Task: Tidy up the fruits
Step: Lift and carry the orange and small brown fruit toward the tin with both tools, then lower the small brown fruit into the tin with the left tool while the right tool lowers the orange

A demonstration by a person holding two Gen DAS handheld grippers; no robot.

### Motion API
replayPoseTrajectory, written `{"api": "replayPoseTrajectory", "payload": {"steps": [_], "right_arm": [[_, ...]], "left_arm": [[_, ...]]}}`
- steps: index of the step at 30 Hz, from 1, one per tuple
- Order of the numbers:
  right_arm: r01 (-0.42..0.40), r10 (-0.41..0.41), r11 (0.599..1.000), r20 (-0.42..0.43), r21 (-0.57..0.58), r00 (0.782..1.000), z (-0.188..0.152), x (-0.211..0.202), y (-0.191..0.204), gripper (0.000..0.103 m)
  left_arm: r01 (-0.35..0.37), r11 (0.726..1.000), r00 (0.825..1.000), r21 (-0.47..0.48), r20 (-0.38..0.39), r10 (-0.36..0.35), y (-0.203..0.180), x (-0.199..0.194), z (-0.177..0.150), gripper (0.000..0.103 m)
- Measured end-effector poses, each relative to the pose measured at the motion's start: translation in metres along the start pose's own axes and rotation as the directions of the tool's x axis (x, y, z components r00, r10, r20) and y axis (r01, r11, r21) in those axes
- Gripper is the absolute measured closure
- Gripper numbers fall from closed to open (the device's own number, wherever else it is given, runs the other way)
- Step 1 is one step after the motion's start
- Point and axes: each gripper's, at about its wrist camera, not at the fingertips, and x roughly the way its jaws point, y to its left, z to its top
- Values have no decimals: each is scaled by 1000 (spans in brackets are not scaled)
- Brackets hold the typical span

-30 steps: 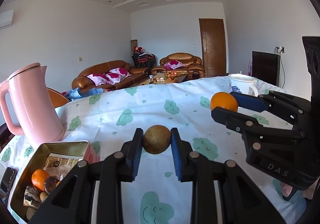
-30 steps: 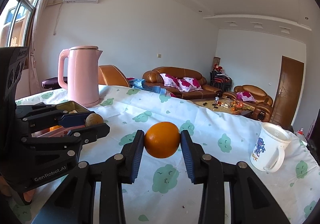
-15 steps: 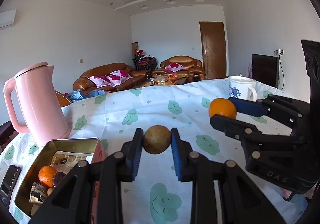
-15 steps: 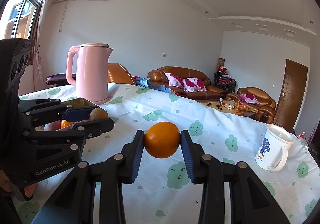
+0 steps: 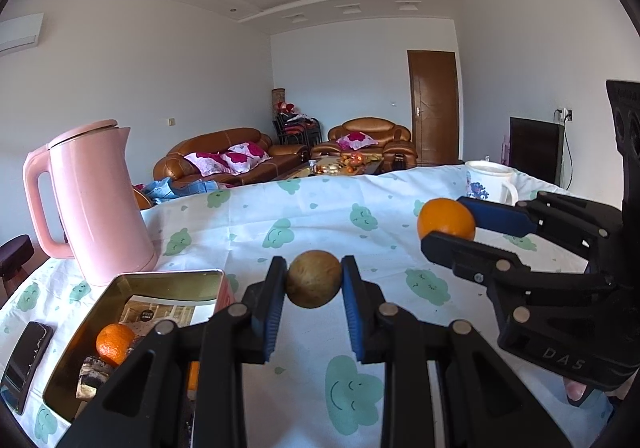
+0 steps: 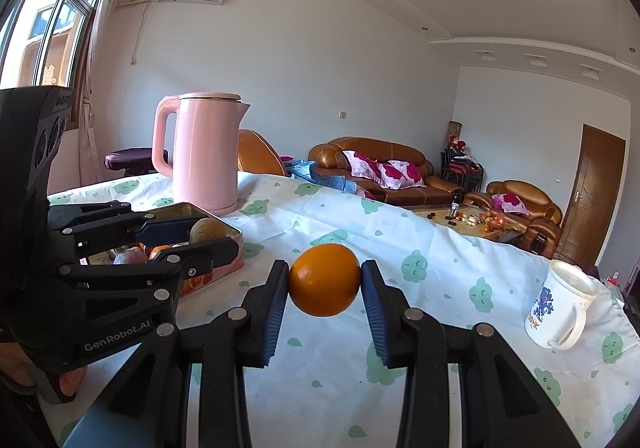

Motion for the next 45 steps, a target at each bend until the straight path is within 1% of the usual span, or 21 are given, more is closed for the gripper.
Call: {"api": "replayPoseTrajectory", "payload": {"steps": [13,26,45], "right_arm": [[-31,31,999,12,-21,999,12,3,19,64],[-58,59,997,29,-45,998,26,9,36,64],[-107,110,990,35,-91,993,46,24,59,64]], "left_arm": [[-24,999,999,-36,21,25,22,-19,1,74],[-50,996,998,-68,36,52,41,-28,2,74],[-108,986,993,-124,41,114,77,-41,0,74]]}}
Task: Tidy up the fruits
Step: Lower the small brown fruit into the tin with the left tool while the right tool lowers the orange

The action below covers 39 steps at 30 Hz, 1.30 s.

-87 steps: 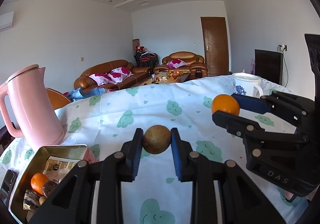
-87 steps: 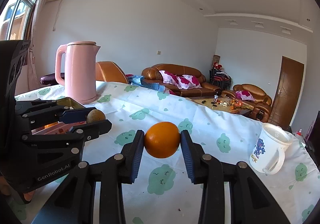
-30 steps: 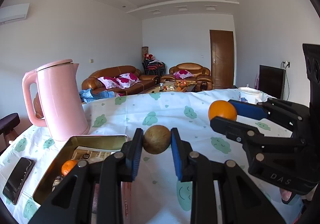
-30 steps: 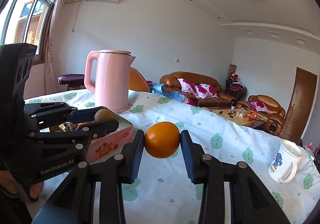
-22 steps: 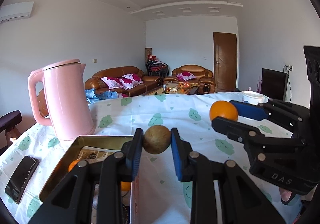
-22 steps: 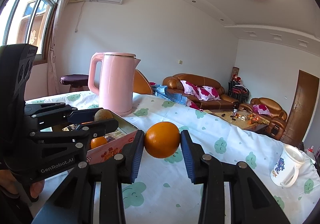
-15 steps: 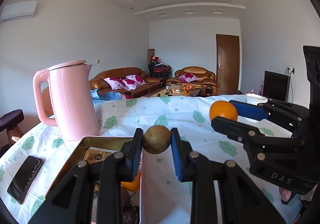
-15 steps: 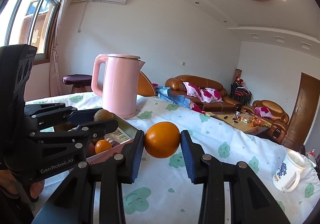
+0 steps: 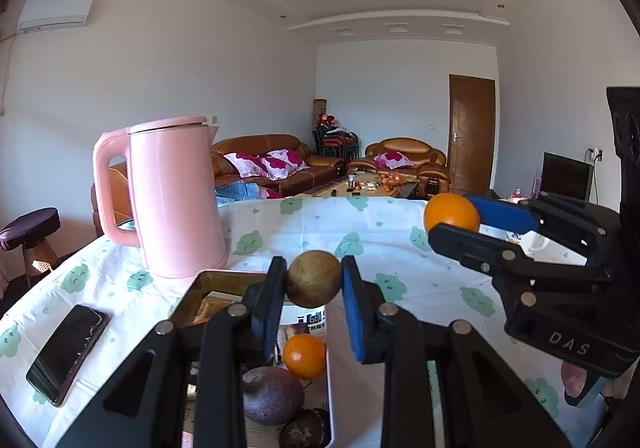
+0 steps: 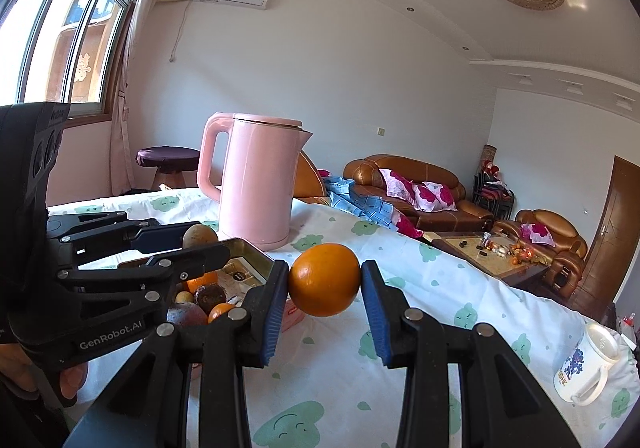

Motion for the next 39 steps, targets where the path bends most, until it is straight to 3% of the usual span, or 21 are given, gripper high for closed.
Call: {"api": "replayPoseTrajectory", "payload": {"steps": [27,39], "right_arm": [[-78,77,996,-34,-42,996,17,37,34,64],[-122,120,992,-61,-32,991,16,54,49,64]], "left_arm": [[-98,992,995,-79,-36,95,62,-3,-1,74],[-130,989,987,-71,-103,122,78,3,-11,74]]}}
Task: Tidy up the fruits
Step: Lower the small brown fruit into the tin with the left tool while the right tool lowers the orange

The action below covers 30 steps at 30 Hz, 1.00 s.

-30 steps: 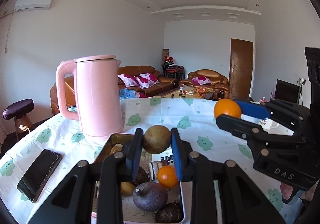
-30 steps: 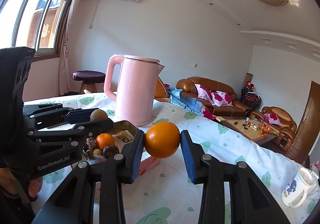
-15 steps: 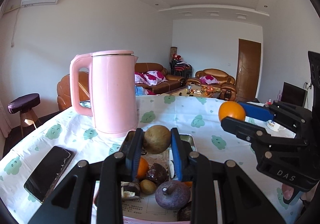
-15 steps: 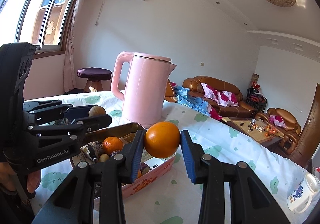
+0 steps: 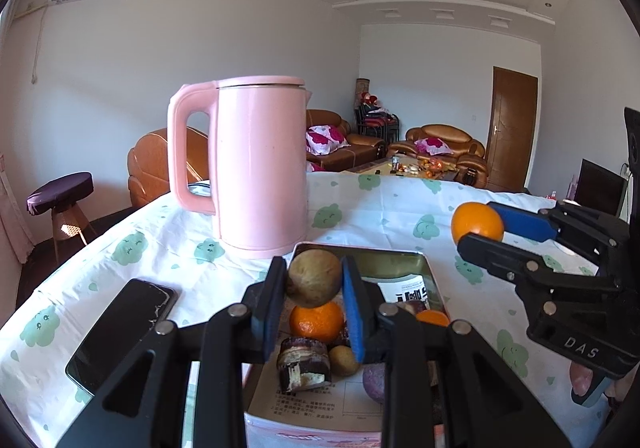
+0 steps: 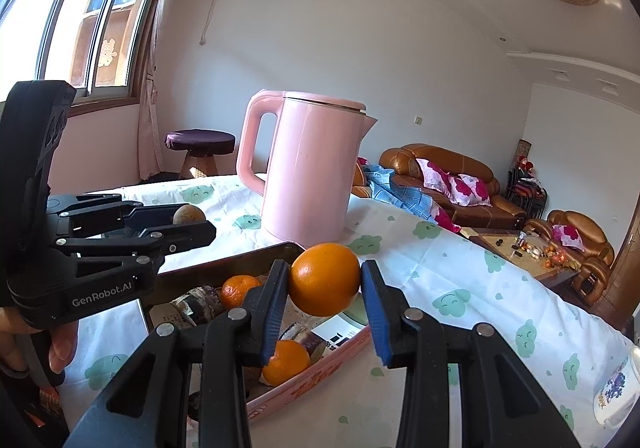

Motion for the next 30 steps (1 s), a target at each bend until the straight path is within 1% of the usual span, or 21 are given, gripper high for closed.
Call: {"api": "replayPoseTrajectory", "payload": {"steps": [11,30], "right_arm": [[-29,28,999,-38,-17,999,-2,18,17,64],[-56,57,998,-89,9,994,-5,34,23,64]], "left_arm": [[-5,1000,999,6,-42,6,9,6,-9,74],[14,999,997,29,-72,-12,9,9,-17,74]]}}
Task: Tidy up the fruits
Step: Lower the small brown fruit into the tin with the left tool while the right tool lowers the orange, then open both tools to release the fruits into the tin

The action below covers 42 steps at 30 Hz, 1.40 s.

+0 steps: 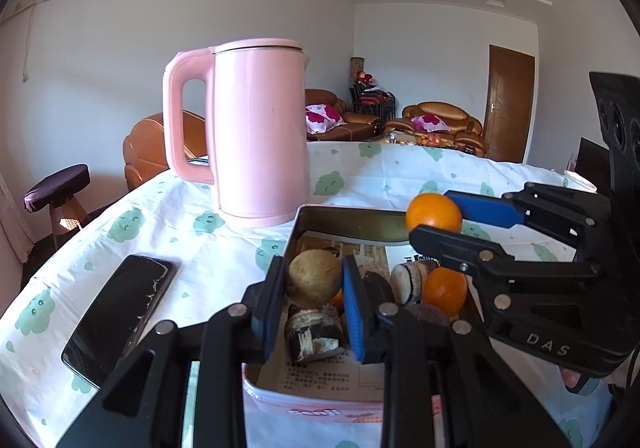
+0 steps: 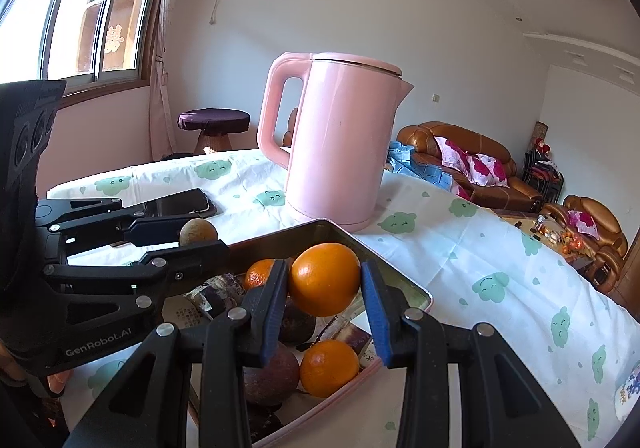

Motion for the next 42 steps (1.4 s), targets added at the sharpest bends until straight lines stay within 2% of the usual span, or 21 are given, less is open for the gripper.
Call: {"api": "replayPoseTrajectory", "payload": {"steps": [12,28,30,32,37,42], "right_arm": [[-22,23,1000,-42,18,999,-4,11,2,64],[-74,77,997,-145,24,987,-15,29,8,63],[-76,78,997,-150,21,986,-15,30,9,63],[-59,60,998,-146,14,987,-15,28,9,57],[-46,49,999,-124,29,991,-13,18,5,48],[-25,28,999,-98,36,995,-12,1,1,46]], "left_arm": [[15,1000,1000,12,-19,-15,-1,2,-2,74],[37,999,998,8,-59,-37,1,7,-4,73],[33,999,998,14,-55,-33,0,7,-4,69],[28,999,999,17,-46,-27,-1,4,-4,62],[12,1000,1000,3,-10,-12,3,-7,-2,37],[11,1000,1000,-3,23,-11,4,-20,1,34]]}}
